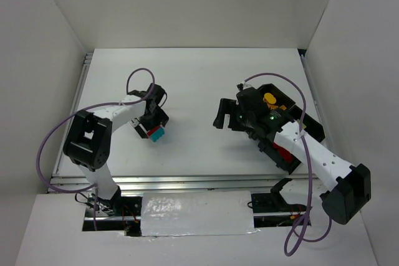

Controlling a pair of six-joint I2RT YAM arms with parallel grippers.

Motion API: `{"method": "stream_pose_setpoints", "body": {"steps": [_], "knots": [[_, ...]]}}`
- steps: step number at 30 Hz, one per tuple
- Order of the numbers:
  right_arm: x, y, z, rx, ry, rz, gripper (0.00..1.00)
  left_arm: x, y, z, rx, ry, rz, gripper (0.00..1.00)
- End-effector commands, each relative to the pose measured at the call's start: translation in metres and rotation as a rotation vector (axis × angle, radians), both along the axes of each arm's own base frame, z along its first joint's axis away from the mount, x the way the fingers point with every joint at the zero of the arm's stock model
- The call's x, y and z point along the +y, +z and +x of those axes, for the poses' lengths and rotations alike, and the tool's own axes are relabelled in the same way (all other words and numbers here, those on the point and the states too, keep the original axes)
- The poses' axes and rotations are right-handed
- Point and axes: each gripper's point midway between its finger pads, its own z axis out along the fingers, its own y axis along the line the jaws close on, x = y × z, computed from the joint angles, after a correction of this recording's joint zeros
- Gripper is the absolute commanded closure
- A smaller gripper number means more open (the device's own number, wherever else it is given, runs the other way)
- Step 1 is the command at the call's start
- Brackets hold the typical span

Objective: Sort the legos into containers by color

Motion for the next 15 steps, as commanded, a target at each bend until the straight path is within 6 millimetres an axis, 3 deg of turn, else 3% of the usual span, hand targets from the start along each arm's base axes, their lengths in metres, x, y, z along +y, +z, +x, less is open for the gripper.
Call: {"method": "stream_pose_setpoints", "body": {"steps": [1, 7, 14, 15], "knots": [[0.006, 0.014, 0.006, -0.047, 0.042, -0.002, 0.0, 0.001, -0.003, 0.004, -0.015, 0.043, -0.01, 0.06], [0.012, 0.012, 0.003, -0.035, 0.079, 0.007, 0.0, 0.003, -0.016, 0.004, 0.0, 0.054, 0.005, 0.08], [0.017, 0.009, 0.002, -0.024, 0.103, 0.022, 0.0, 0.006, -0.021, 0.005, 0.006, 0.043, 0.021, 0.04], [0.019, 0.009, 0.0, -0.019, 0.116, 0.03, 0.0, 0.006, -0.021, 0.005, 0.005, 0.04, 0.022, 0.15]]}}
